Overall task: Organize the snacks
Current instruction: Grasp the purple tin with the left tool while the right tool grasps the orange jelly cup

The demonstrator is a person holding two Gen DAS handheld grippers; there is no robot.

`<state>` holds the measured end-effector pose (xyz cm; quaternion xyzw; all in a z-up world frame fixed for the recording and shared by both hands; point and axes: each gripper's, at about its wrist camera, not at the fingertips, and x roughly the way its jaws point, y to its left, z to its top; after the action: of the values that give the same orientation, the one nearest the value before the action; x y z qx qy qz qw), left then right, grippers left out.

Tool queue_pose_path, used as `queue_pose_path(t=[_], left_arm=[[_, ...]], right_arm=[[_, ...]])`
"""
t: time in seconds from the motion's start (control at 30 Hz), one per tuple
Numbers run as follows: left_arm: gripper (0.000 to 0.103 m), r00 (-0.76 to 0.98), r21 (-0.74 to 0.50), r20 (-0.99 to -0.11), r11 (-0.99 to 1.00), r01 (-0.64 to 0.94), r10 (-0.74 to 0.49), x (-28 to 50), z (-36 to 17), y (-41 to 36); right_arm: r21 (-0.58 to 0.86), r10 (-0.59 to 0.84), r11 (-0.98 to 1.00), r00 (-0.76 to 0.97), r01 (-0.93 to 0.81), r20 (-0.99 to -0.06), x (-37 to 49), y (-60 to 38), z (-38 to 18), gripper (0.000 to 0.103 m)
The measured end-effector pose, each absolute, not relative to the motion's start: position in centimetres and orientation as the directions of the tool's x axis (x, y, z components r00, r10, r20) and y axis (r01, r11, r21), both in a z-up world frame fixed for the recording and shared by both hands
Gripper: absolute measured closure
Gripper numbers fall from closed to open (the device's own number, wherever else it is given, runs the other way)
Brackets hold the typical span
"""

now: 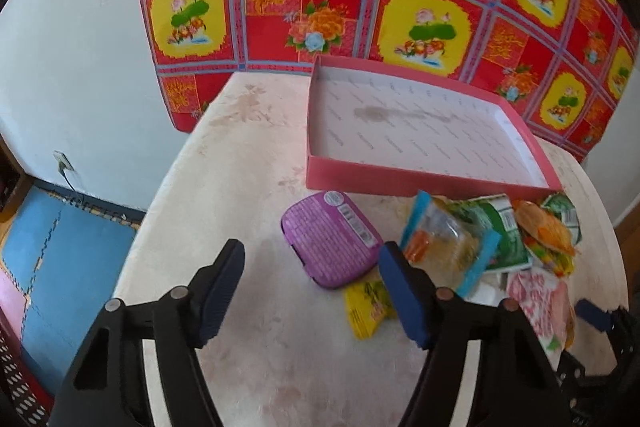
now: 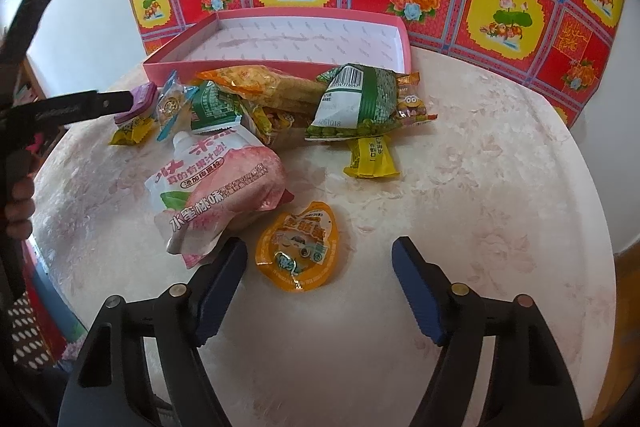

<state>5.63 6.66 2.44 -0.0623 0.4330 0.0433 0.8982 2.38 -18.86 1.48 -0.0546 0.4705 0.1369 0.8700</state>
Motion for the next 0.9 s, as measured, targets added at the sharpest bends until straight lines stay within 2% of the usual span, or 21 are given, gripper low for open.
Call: queue_pose_path(t=[0.2, 0.37, 0.6, 0.73, 0.83, 0.9], left_arm=[[0.030, 0.598, -0.119, -0.801, 0.984, -0.130, -0.018, 6.8, 1.6, 6.5], [0.030, 0.595, -0.096, -0.804, 0.987, -0.129, -0.001, 7.3, 1.1, 6.1], [0.034, 0.612, -0.085, -0.791, 0.989, -0.119, 0.005, 7.1, 1.1, 5.8], [0.035, 0.615, -0.100, -0.788, 0.988, -0.121, -0.005, 7.1, 1.1, 6.0], [0.035, 0.614, -0.117, -0.789, 0.986, -0.121, -0.018, 6.9, 1.2, 6.3], [0.035, 0.617, -0.129, -0.786, 0.984, -0.122, -0.026, 6.7, 1.3, 6.4]], right_arm=[[0.032, 0.188, 0.955, 0.521, -0.294, -0.832, 2.5, -18.8, 1.5, 0.026], [0.030, 0.189, 0.954, 0.522, -0.298, -0.832, 2.6, -18.8, 1.5, 0.027], [0.029, 0.195, 0.952, 0.528, -0.306, -0.827, 2.6, -18.6, 1.6, 0.034], [0.029, 0.198, 0.951, 0.533, -0.308, -0.823, 2.5, -18.7, 1.7, 0.046], [0.031, 0.202, 0.950, 0.537, -0.310, -0.819, 2.5, -18.8, 1.8, 0.064], [0.035, 0.203, 0.951, 0.534, -0.308, -0.821, 2.6, -18.8, 1.8, 0.064]])
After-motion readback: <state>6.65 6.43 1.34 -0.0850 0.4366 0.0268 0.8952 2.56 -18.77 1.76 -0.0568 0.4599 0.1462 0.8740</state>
